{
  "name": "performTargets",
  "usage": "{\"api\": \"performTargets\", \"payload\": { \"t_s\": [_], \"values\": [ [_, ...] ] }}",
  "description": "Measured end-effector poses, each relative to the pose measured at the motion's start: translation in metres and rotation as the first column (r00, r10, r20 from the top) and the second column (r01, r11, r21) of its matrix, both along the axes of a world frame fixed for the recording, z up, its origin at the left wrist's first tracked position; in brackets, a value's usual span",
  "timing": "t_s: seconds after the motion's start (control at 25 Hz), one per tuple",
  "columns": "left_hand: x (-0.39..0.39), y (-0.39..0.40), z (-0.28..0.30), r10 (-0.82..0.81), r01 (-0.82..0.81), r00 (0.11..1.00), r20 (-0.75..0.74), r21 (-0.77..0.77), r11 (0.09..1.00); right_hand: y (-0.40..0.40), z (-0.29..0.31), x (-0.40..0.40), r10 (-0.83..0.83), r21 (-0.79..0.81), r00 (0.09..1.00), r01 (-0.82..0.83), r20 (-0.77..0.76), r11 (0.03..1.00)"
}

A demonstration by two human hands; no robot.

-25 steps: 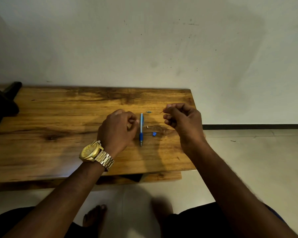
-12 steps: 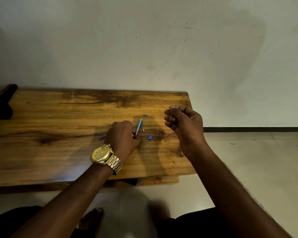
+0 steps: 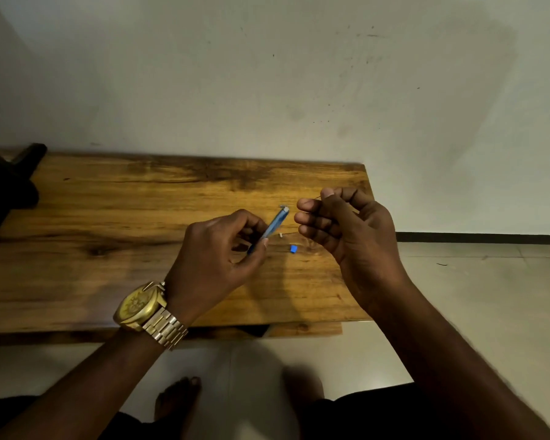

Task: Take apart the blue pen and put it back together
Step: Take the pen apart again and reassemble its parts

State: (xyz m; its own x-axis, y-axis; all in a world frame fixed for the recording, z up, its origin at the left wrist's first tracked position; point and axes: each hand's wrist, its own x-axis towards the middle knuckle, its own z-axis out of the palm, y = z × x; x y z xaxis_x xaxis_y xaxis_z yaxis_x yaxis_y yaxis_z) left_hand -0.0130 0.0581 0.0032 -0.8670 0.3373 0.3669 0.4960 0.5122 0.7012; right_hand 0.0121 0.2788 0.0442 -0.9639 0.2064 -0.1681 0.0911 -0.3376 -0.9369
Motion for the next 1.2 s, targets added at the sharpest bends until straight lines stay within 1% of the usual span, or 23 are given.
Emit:
{"api": "performTargets", "payload": {
  "t_s": [0.08, 0.2, 0.36, 0.56, 0.72, 0.96, 1.2],
  "values": [
    [-0.001, -0.004, -0.002, -0.008, 0.006, 0.999, -0.049, -0.032, 0.999, -0.010, 0.001, 0.002, 0.039, 0.060, 0.998, -0.036, -0.049, 0.998],
    [-0.005, -0.008, -0.003, -0.002, -0.002, 0.996, -0.086, -0.040, 0.999, -0.015, 0.003, 0.000, 0.020, 0.131, 0.998, -0.012, -0.056, 0.991],
    [-0.007, -0.008, -0.005, -0.013, 0.009, 0.995, -0.102, -0.045, 0.999, -0.014, 0.000, -0.002, -0.018, 0.106, 1.000, 0.019, -0.010, 0.994],
    [-0.007, -0.007, -0.005, -0.017, 0.013, 0.995, -0.095, -0.042, 0.999, -0.010, -0.001, -0.003, -0.041, 0.097, 0.999, 0.041, -0.011, 0.994],
    [-0.006, -0.006, -0.006, -0.020, 0.015, 0.995, -0.099, -0.051, 0.999, -0.010, -0.004, -0.002, -0.008, 0.141, 1.000, 0.012, -0.027, 0.990],
    [-0.006, -0.006, -0.007, -0.017, 0.011, 0.995, -0.095, -0.062, 0.998, -0.009, -0.009, -0.003, 0.004, 0.166, 0.999, 0.005, -0.050, 0.986],
    [-0.007, -0.007, -0.009, -0.016, 0.007, 0.993, -0.113, -0.077, 0.997, -0.008, -0.011, -0.004, 0.021, 0.228, 0.997, -0.005, -0.070, 0.974]
  ]
}}
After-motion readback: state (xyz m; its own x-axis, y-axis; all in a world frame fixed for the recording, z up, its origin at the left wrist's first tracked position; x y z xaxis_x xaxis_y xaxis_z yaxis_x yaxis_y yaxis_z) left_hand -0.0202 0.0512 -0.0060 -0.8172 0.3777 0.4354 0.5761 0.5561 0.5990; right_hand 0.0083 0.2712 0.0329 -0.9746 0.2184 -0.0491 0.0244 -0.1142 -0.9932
